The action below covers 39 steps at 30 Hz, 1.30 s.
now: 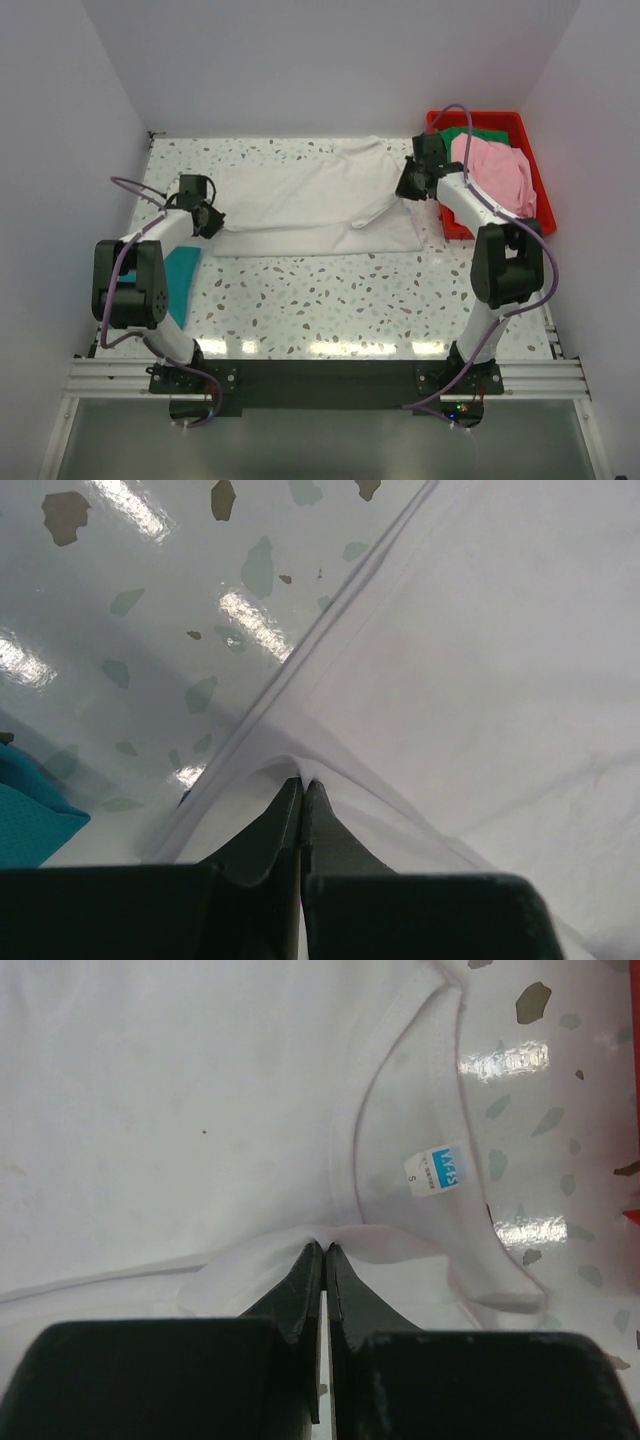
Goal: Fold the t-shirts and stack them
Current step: Fold the tshirt
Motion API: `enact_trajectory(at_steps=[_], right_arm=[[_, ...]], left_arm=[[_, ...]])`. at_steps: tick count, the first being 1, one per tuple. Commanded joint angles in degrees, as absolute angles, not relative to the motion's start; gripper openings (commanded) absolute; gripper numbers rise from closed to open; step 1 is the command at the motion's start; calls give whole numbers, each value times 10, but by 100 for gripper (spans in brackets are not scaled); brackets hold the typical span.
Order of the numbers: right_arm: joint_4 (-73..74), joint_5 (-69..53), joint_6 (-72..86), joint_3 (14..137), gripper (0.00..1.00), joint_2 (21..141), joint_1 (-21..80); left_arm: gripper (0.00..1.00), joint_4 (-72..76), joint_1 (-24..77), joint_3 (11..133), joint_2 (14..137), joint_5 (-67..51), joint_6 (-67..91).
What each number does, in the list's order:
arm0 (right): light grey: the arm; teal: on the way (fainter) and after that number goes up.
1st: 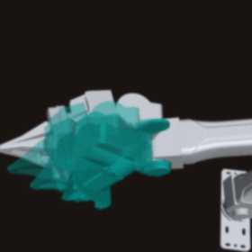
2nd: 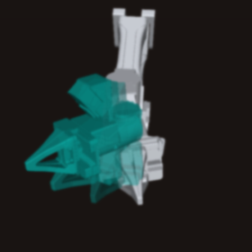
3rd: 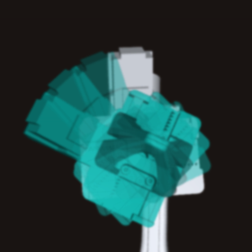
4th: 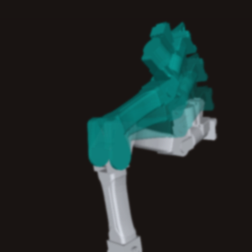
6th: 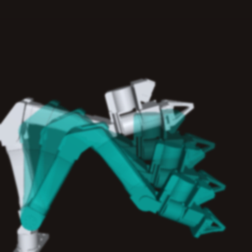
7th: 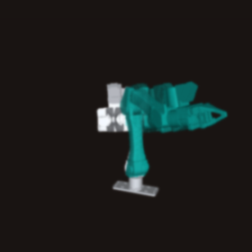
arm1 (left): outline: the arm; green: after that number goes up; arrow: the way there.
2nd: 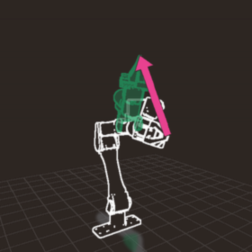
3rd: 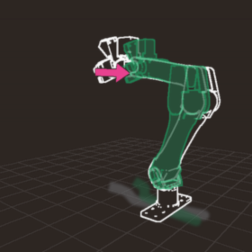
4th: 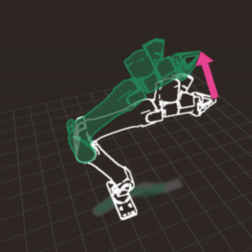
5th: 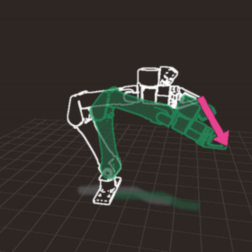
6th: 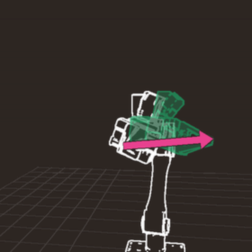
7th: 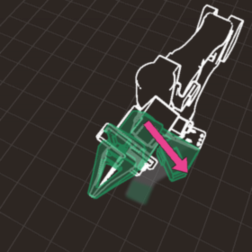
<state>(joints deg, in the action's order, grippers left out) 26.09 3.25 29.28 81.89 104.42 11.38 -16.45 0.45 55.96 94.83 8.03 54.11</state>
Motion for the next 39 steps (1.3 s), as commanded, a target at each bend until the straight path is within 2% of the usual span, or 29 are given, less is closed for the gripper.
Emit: enact_trajectory(at_steps=[1,6,8,9,10,13,14,15,18,20,21,22,24,26,31,39], right_arm=[[242,17,287,868,0,1067,107],[250,2,286,929,0,1122,103],[257,1,286,964,2,1149,98],[262,1,286,975,7,1157,96],[263,-15,286,991,28,1164,92],[271,-26,284,1008,48,1175,90],[272,-29,283,1004,56,1172,89],[259,-28,282,995,59,1155,89],[254,-28,285,954,61,1119,91],[239,-28,289,901,54,1093,100],[225,-21,290,881,47,1082,107],[218,-13,294,844,44,1059,124],[201,-2,298,811,38,1043,141],[196,17,304,770,34,1021,164],[163,71,339,659,32,967,177],[157,106,361,580,31,933,153]], left_arm=[[2,-126,0,588,959,74,524],[23,-103,-17,591,964,66,519],[40,-92,-23,595,965,59,513],[47,-77,-27,598,965,43,506],[60,-72,-30,600,965,38,503],[67,-71,-33,610,959,24,488],[67,-73,-32,607,956,22,488],[67,-76,-31,602,951,22,487],[66,-75,-27,570,919,21,493],[62,-76,-19,543,906,28,499],[60,-80,-9,534,893,40,502],[54,-81,-5,527,887,45,506],[51,-83,20,507,868,59,514],[43,-87,32,492,858,65,519],[36,-107,52,449,817,93,541],[34,-121,51,421,824,117,551]])
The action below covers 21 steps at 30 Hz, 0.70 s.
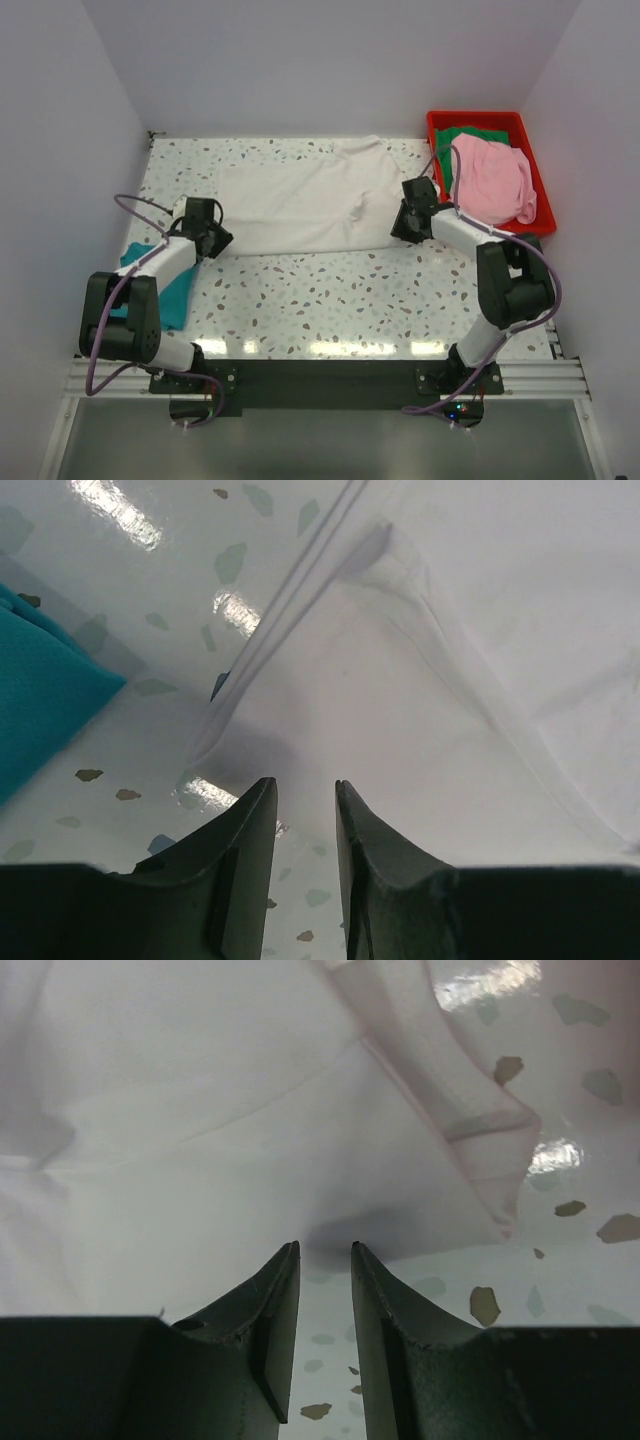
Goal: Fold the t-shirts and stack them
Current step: Fold the tshirt
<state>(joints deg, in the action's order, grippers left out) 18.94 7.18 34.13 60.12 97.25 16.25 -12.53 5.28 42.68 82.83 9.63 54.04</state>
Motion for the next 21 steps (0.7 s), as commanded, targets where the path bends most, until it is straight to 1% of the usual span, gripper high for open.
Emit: enact_trajectory(at_steps=[1,2,3,4,5,6,8,9,10,12,16,21], right_arm=[[153,108,363,565,32,926,152],[152,114,364,559,32,920,150],[155,115,364,555,37,915,149],[155,116,364,546,39,905,146],[155,118,365,541,41,902,144],[155,119,365,536,46,897,140],[154,119,368,521,49,884,135],[151,120,369,517,51,882,134],[151,121,370,510,55,875,130],[150,125,371,509,57,875,126],[146,133,371,519,57,882,120],[146,134,367,532,56,910,117]], left_arm=[[35,-116,51,416,819,115,550],[36,-111,51,407,813,114,549],[38,-108,51,403,802,116,550],[43,-109,51,402,796,119,548],[46,-114,51,399,792,124,549],[50,-119,51,398,785,127,549],[53,-131,51,397,780,134,555],[57,-141,51,396,773,138,560],[57,-142,51,393,770,139,562],[59,-138,51,382,762,140,566],[59,-128,51,377,771,133,567],[57,-119,51,373,788,146,577]])
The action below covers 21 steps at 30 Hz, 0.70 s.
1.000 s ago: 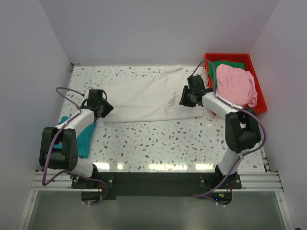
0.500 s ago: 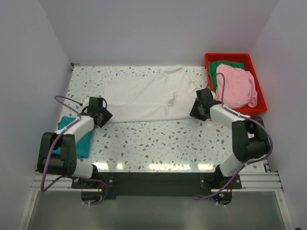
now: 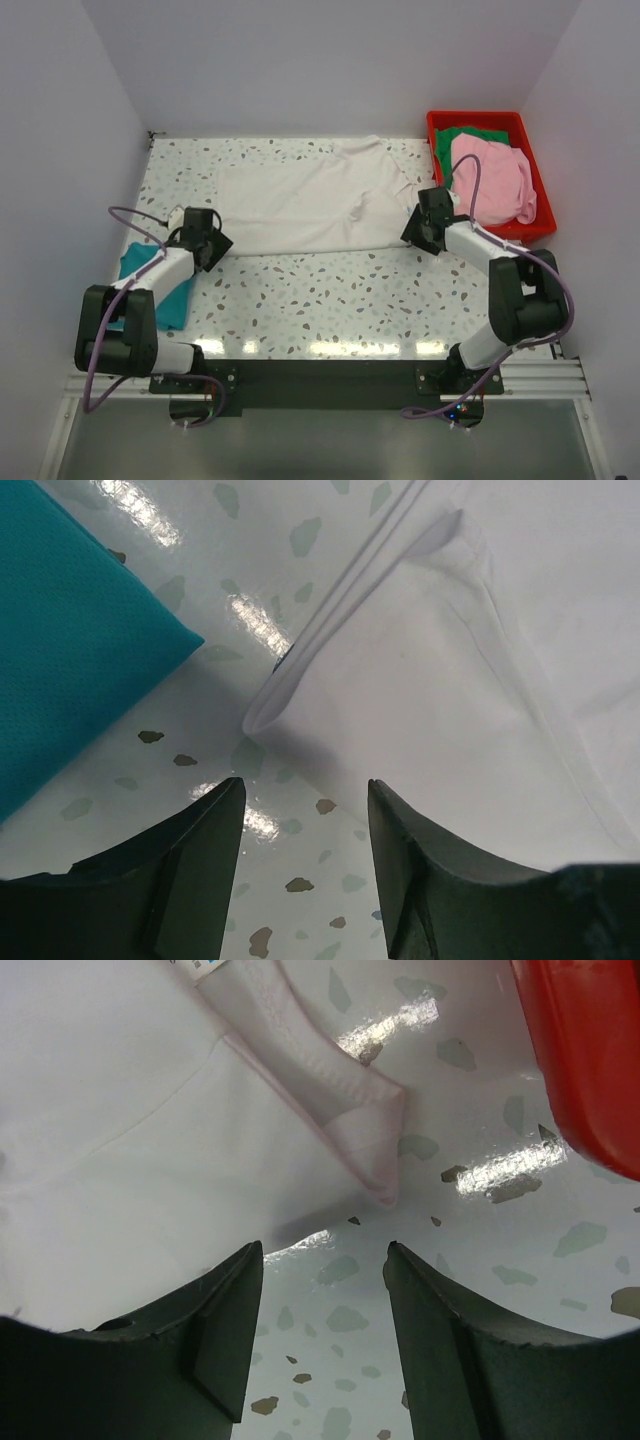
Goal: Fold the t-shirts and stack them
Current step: Fold the tshirt
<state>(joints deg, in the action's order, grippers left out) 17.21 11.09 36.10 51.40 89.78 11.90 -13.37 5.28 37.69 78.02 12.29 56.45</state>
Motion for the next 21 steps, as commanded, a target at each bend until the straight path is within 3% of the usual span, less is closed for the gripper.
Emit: enact_trajectory(at_steps=[1,9,11,12,16,17,21], right_arm=[[144,138,367,533,57,915,117],[140,148,370,543,50,944,108],[137,156,369,544,34,942,108],[133,157,369,547,30,943,107],[141,154,364,562,2,948,106],[153,150,363,563,0,939,106],[175,148,360,524,0,872,106]], left_arm=[[56,-116,51,370,794,147,578],[42,-92,50,379,849,163,586],[36,-92,49,380,852,167,587],[26,-91,47,378,853,170,585],[4,-89,42,379,853,164,582],[0,-98,40,381,850,162,583],[0,-128,40,362,788,171,587]])
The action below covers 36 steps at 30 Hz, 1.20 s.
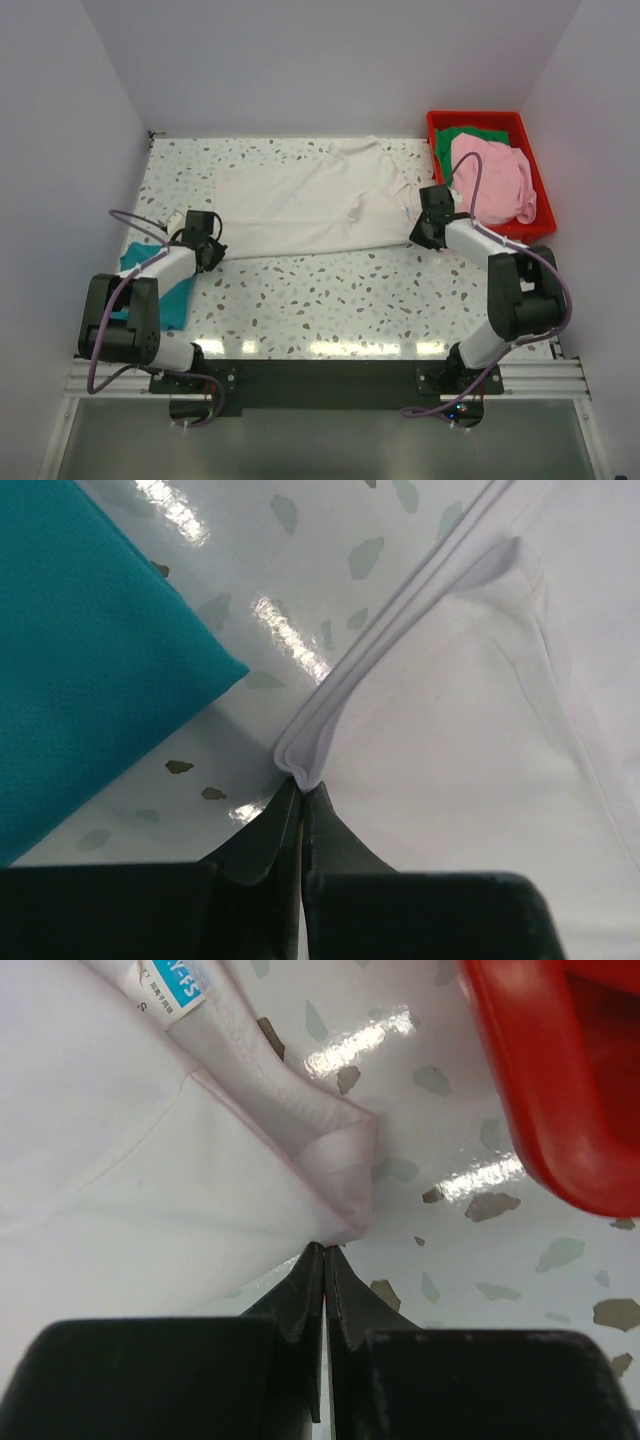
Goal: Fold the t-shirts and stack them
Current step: Fold the tshirt
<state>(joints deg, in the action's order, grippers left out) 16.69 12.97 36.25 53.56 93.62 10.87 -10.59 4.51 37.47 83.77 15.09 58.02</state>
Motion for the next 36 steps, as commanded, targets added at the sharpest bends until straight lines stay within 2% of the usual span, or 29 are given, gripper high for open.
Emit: enact_trajectory(at_steps=[1,12,14,15,16,17,18,19,21,22,24,27,29,31,36], right_arm=[[182,147,357,515,0,853,106],[331,88,366,394,0,575,101],[346,70,376,378,10,517,101],[359,64,379,370,19,499,101],[367,54,381,363,36,485,101],[373,52,381,360,45,461,101],[374,48,379,360,56,453,102],[373,50,374,365,62,446,101],[358,53,355,388,69,452,101],[325,44,347,400,72,482,101],[294,33,324,452,72,542,101],[251,11,296,557,69,692,102],[222,1,284,636,61,797,103],[205,2,277,685,59,863,104],[221,43,243,855,55,1048,104]], left_arm=[[0,-137,40,354,774,177,589],[0,-253,40,267,558,160,621],[0,-265,40,250,531,149,623],[13,-270,40,245,506,137,623],[23,-276,40,243,495,132,623],[43,-288,40,247,476,121,619],[53,-294,40,257,466,116,615],[63,-302,40,265,448,111,602],[66,-301,40,294,433,113,589],[67,-270,40,303,432,117,571],[68,-233,40,351,459,123,551],[68,-193,40,470,594,134,494],[64,-186,40,527,707,140,476],[56,-192,40,610,806,153,452],[50,-179,39,720,943,163,440]])
